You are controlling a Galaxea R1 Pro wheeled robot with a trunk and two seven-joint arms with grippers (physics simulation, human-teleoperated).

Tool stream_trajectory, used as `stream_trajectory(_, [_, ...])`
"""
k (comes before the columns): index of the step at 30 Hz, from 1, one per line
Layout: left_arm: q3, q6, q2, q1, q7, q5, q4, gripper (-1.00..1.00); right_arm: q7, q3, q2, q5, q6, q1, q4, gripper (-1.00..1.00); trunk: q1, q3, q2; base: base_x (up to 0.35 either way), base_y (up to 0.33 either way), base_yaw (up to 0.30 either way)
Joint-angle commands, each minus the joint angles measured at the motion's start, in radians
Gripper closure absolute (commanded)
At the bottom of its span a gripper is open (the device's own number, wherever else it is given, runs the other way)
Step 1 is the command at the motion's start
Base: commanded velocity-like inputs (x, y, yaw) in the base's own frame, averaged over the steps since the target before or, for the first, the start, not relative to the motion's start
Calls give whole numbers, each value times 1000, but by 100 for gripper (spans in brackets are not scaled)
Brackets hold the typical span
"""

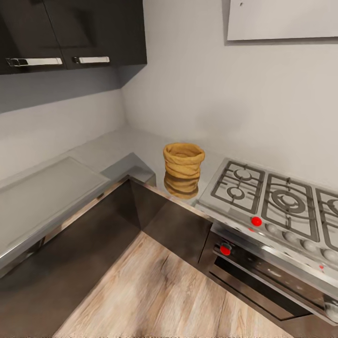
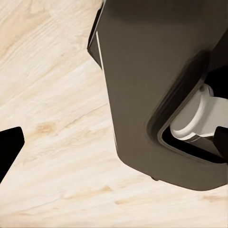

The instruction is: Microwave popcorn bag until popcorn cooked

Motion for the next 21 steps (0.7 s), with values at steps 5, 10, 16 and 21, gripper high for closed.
stream_trajectory(5, [8, -2, 0, 0, 0, 1, -1, -100, 2, -8, -1, 9, -2, -1, 3, -100, 0, -9, -1, 0, 0, 0])
stream_trajectory(10, [9, -2, 0, 0, 0, 1, -1, -100, 5, -7, 2, 10, -4, -1, 3, -100, 0, -16, -1, 0, 0, 0])
stream_trajectory(16, [9, -2, 0, 0, 0, 2, -1, -100, 3, -7, 1, 10, -7, -1, 3, -100, 0, -17, -1, 0, 0, 0])
stream_trajectory(21, [9, -2, 0, 0, 0, 2, -1, -100, 3, -7, 2, 9, -7, -1, 3, -100, 0, -17, -1, 0, 0, 0])
